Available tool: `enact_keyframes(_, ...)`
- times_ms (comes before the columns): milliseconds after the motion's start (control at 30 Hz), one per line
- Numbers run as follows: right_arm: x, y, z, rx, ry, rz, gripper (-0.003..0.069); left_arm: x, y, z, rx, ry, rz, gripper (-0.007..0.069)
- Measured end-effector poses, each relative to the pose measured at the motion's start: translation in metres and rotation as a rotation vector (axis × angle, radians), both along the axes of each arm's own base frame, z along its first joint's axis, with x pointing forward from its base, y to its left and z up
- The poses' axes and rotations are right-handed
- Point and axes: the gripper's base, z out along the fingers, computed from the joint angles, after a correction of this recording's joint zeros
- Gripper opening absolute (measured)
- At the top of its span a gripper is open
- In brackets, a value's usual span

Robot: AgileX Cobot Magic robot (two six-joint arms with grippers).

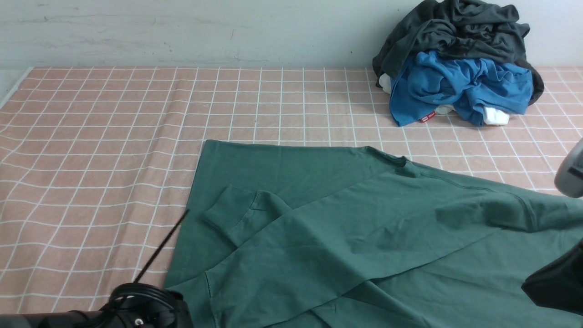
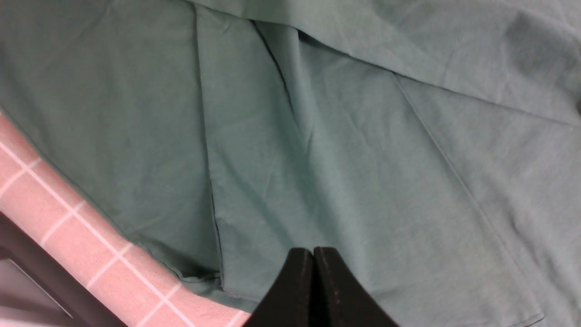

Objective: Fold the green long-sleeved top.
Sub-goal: Use both arms simultaneously to clamp the lower edge of the clothing fabric

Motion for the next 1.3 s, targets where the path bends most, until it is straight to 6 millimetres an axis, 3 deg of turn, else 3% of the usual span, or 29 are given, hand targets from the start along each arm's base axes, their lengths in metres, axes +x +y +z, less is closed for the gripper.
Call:
enact_keyframes(100,-0.001,0.0,-0.006,-0.044,-0.011,0.084,0.0021,-0.004,0.007,0.012,-0.004,-0.018,0.041,0.0006)
enact_keyframes(200,-0.004,-0.002,-0.024,-0.099,0.021,0.16,0.0108,-0.01,0.016,0.019,-0.008,-0.025,0.065,0.0006)
enact_keyframes(233,-0.007,-0.004,-0.042,-0.142,0.062,0.205,0.0195,-0.014,0.02,0.021,-0.02,-0.02,0.077,0.0006)
enact_keyframes(300,-0.009,-0.007,-0.053,-0.177,0.085,0.234,0.0259,-0.017,0.022,0.022,-0.027,-0.016,0.083,0.0006)
enact_keyframes(333,-0.014,-0.011,-0.068,-0.225,0.121,0.265,0.0334,-0.018,0.023,0.022,-0.03,-0.013,0.087,0.0006)
enact_keyframes(433,-0.021,-0.021,-0.102,-0.326,0.157,0.312,0.047,-0.019,0.024,0.022,-0.031,-0.006,0.092,0.0007)
enact_keyframes(533,-0.023,-0.029,-0.125,-0.398,0.121,0.342,0.0539,-0.019,0.024,0.022,-0.033,-0.006,0.092,0.001)
enact_keyframes(800,-0.025,-0.043,-0.156,-0.532,0.025,0.418,0.0555,-0.018,0.022,0.021,-0.062,-0.019,0.088,0.001)
enact_keyframes(967,-0.018,-0.041,-0.161,-0.55,-0.024,0.419,0.0514,-0.017,0.02,0.021,-0.084,-0.029,0.085,0.001)
enact_keyframes(1300,-0.007,-0.034,-0.18,-0.583,0.046,0.511,0.043,-0.017,0.019,0.021,-0.087,-0.031,0.084,0.001)
